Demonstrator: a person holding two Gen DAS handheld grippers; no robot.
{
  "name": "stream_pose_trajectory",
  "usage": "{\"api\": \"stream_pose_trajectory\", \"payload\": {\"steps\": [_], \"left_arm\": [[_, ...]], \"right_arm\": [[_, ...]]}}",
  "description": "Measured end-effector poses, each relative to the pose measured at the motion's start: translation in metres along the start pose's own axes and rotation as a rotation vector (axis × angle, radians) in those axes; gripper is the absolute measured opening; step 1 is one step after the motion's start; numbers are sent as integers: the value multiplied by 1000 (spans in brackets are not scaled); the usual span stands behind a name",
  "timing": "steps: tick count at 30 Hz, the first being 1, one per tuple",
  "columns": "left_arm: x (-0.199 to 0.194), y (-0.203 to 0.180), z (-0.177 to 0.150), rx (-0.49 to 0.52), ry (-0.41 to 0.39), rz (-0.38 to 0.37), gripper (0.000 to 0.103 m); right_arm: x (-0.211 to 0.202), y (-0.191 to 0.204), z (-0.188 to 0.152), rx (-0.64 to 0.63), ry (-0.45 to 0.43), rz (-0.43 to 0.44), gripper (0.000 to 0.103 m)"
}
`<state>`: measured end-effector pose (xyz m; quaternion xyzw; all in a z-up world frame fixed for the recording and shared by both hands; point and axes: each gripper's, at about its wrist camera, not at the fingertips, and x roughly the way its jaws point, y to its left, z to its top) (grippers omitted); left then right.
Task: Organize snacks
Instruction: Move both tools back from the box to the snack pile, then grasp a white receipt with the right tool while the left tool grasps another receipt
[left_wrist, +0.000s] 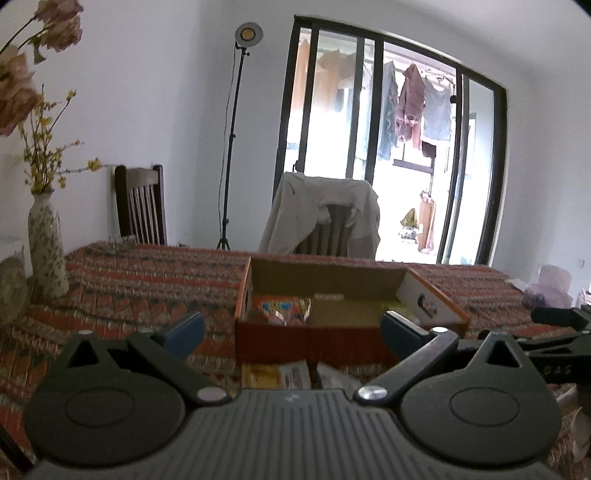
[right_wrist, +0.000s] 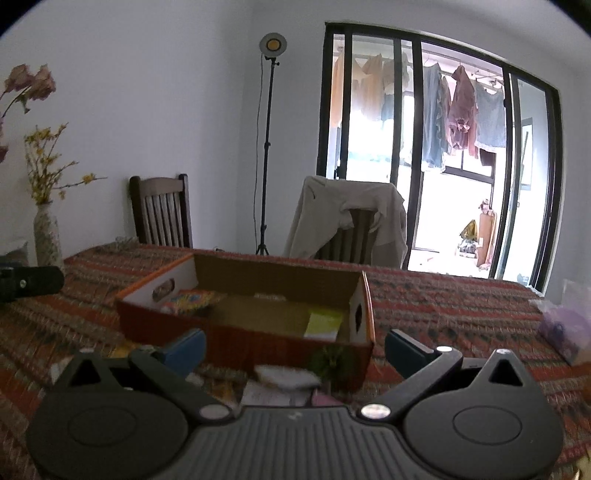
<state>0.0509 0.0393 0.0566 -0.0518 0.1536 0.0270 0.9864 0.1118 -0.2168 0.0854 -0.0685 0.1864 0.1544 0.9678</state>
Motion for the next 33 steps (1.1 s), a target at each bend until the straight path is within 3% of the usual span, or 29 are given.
{"api": "stream_pose_trajectory", "payload": {"steps": [14, 21, 30, 33], "left_arm": [[-32, 23, -58, -41, 112, -2, 103], [-23, 31, -64, -73, 157, 10, 103], [-20, 22, -67, -44, 169, -12, 103], [-19, 22, -68, -41, 172, -6, 103]], "right_arm": [[-44, 0, -55, 26, 81, 17, 103], [-37, -4, -64, 65, 130, 9, 103], [-22, 28, -76, 56, 231, 89, 103], [-17, 28, -80, 96, 260, 107, 90]]}}
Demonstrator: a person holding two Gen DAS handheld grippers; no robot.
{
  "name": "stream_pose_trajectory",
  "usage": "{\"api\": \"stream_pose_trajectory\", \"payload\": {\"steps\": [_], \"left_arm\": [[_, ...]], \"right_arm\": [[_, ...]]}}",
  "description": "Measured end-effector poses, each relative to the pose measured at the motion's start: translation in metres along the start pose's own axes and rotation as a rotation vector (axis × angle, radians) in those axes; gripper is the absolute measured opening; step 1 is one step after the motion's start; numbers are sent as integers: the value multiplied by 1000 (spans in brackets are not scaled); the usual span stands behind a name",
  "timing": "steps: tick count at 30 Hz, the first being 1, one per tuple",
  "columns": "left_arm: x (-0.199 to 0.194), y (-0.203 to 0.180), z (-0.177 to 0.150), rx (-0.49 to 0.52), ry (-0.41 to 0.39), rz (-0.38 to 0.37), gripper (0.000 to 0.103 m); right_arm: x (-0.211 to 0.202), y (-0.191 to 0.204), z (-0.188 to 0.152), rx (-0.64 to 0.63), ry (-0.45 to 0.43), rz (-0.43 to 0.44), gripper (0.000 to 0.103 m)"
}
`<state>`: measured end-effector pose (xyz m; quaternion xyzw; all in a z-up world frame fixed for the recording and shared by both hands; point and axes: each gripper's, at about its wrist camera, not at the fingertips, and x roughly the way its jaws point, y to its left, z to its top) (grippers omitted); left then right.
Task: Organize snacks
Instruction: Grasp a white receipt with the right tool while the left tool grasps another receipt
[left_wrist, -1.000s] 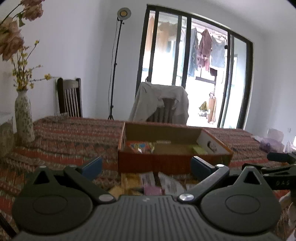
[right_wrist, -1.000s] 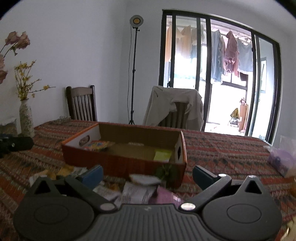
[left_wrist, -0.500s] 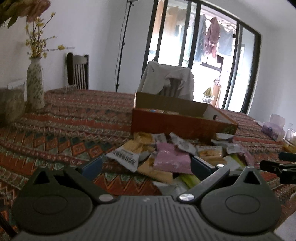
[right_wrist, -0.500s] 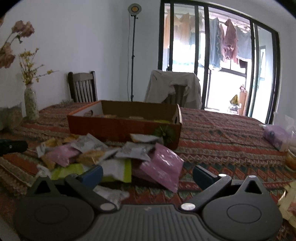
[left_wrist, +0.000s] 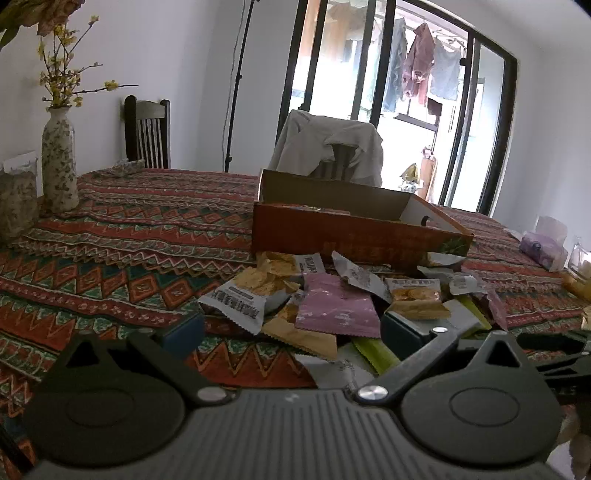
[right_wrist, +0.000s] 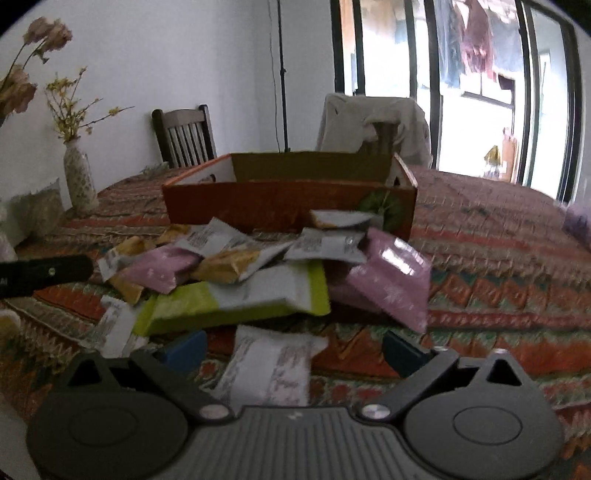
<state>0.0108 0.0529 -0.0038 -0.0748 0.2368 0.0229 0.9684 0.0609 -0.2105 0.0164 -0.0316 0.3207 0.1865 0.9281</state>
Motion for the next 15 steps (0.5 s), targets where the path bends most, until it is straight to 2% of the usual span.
{"api": "stream_pose_trajectory", "payload": {"steps": [2, 3, 5, 11, 15], "left_arm": [[0, 1, 0, -2, 3, 3, 103], [1, 1, 0, -3, 5, 4, 103], [2, -1, -1, -2, 10, 4, 103], [4, -7, -2, 10, 23, -1, 103], [6, -11, -3, 24, 47, 4, 103]], "right_arm": [[4, -1, -2, 5, 20, -8, 75], [6, -2, -3, 10, 27, -10, 71], [6, -3, -5, 4, 30, -35, 54], [2, -8, -8, 6, 14, -26, 43], [-8, -15, -6, 22, -35, -31, 42]]}}
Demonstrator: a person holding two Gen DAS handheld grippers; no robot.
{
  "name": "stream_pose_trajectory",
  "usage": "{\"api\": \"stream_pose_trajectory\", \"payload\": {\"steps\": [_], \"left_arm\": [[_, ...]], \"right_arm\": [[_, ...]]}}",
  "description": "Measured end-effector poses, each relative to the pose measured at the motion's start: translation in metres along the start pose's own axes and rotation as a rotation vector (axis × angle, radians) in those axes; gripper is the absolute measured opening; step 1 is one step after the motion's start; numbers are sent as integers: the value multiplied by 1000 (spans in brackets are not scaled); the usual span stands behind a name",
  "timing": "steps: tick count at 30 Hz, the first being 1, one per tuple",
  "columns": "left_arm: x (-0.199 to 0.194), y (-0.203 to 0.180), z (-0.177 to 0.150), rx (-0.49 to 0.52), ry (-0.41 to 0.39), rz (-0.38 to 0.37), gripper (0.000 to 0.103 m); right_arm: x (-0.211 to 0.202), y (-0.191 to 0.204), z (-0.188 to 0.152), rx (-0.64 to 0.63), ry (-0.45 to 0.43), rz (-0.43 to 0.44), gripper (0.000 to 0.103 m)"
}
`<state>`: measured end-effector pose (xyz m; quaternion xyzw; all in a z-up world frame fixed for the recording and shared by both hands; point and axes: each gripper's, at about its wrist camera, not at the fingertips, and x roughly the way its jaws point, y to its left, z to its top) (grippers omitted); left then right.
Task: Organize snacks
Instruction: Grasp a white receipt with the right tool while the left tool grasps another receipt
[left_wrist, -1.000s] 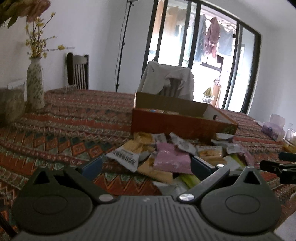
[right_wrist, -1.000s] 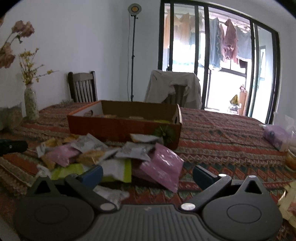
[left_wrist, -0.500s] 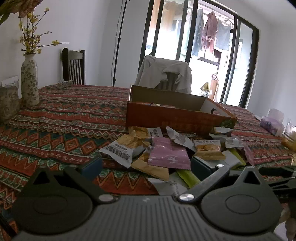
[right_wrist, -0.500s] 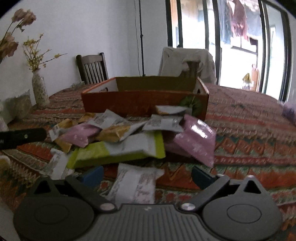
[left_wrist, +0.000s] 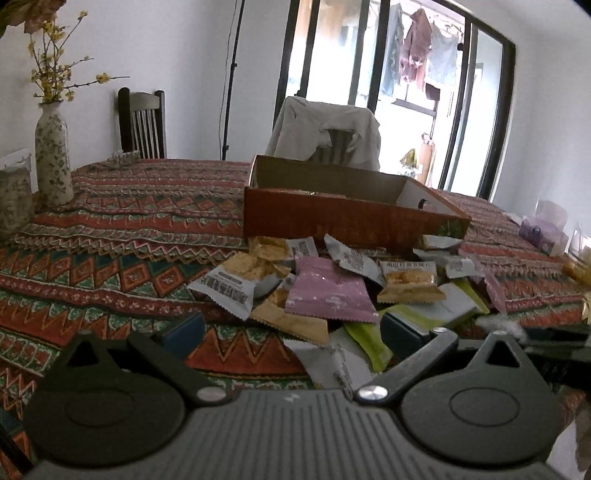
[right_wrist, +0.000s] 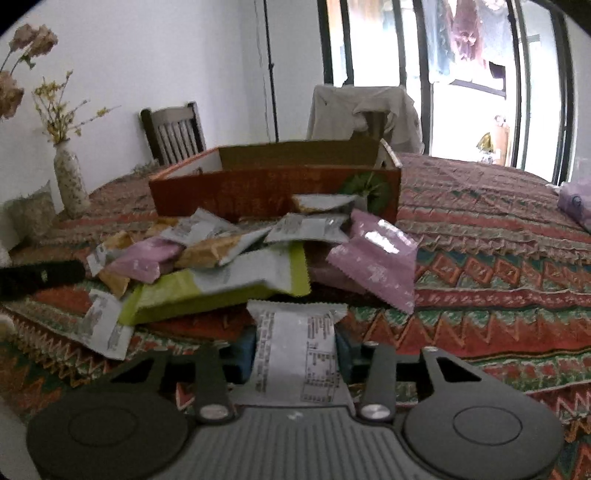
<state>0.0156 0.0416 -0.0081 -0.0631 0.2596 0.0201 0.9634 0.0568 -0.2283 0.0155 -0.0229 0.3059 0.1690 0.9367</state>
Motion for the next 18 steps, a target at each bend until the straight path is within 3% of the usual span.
{"api": "stream_pose_trajectory", "payload": {"steps": [7, 18], "left_arm": [[0, -9, -1, 9, 21, 17, 103], [20, -27, -11, 15, 157, 57, 103]], "right_arm": [[-23, -23, 8, 45, -115, -55, 42], [-20, -29, 4, 64, -118, -52, 42]]}}
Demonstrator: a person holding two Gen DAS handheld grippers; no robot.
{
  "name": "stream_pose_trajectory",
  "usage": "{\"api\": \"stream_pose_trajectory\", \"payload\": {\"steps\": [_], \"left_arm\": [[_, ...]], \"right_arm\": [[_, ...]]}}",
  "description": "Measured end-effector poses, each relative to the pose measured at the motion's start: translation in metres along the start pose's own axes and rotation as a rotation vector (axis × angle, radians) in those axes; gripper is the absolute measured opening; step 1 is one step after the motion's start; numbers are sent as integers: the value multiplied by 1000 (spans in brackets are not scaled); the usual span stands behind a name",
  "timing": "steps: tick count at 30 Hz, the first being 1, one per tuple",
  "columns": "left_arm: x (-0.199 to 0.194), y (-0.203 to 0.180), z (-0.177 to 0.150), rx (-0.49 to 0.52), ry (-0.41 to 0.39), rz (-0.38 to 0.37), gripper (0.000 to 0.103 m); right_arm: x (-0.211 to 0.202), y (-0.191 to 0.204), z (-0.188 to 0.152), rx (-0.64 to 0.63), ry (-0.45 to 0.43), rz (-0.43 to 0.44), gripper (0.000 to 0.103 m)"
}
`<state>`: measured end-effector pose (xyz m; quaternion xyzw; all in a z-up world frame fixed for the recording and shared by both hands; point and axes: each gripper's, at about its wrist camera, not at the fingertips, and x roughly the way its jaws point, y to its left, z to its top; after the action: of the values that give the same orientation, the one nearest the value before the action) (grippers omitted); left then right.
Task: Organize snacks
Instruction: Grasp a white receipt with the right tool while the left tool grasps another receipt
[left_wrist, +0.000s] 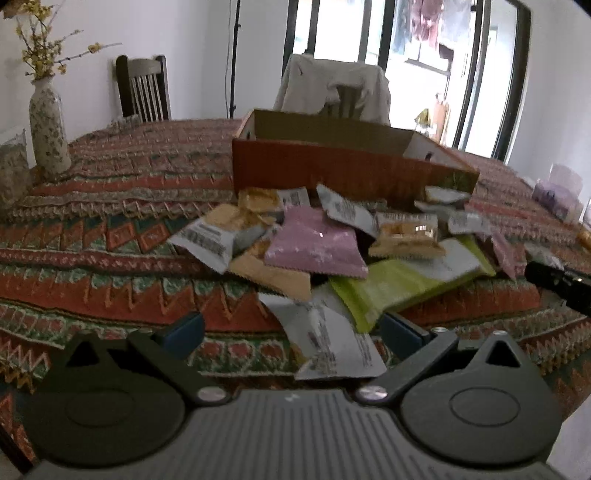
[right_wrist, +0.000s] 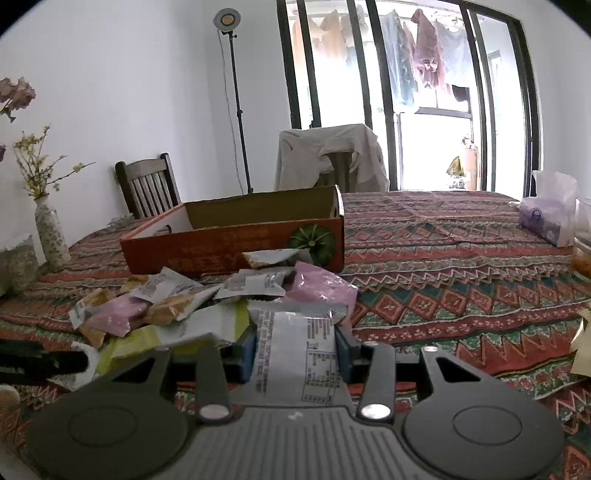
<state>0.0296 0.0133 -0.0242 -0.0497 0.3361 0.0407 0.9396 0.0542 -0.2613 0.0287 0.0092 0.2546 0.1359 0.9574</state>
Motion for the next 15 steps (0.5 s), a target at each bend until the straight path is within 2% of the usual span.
{"api": "stream_pose_trajectory", "payload": {"steps": [6, 8, 9, 11, 13, 15], "left_arm": [[16, -17, -4, 36, 52, 55, 103], [19, -20, -5, 47, 48, 73, 99], [18, -20, -5, 48, 43, 66, 95], [14, -20, -4, 55, 30, 47, 68], [10, -15, -3, 54, 25, 35, 52], [6, -8, -4, 42, 25, 23, 50]], "right_arm": [[2, 0, -2, 1, 8, 6, 42], [3, -2, -3, 6, 9, 6, 42], [4, -2, -3, 7, 10, 5, 42], [4, -3, -4, 10, 12, 5, 42], [4, -5, -4, 13, 12, 7, 42], [4, -6, -4, 15, 11, 8, 42]]}}
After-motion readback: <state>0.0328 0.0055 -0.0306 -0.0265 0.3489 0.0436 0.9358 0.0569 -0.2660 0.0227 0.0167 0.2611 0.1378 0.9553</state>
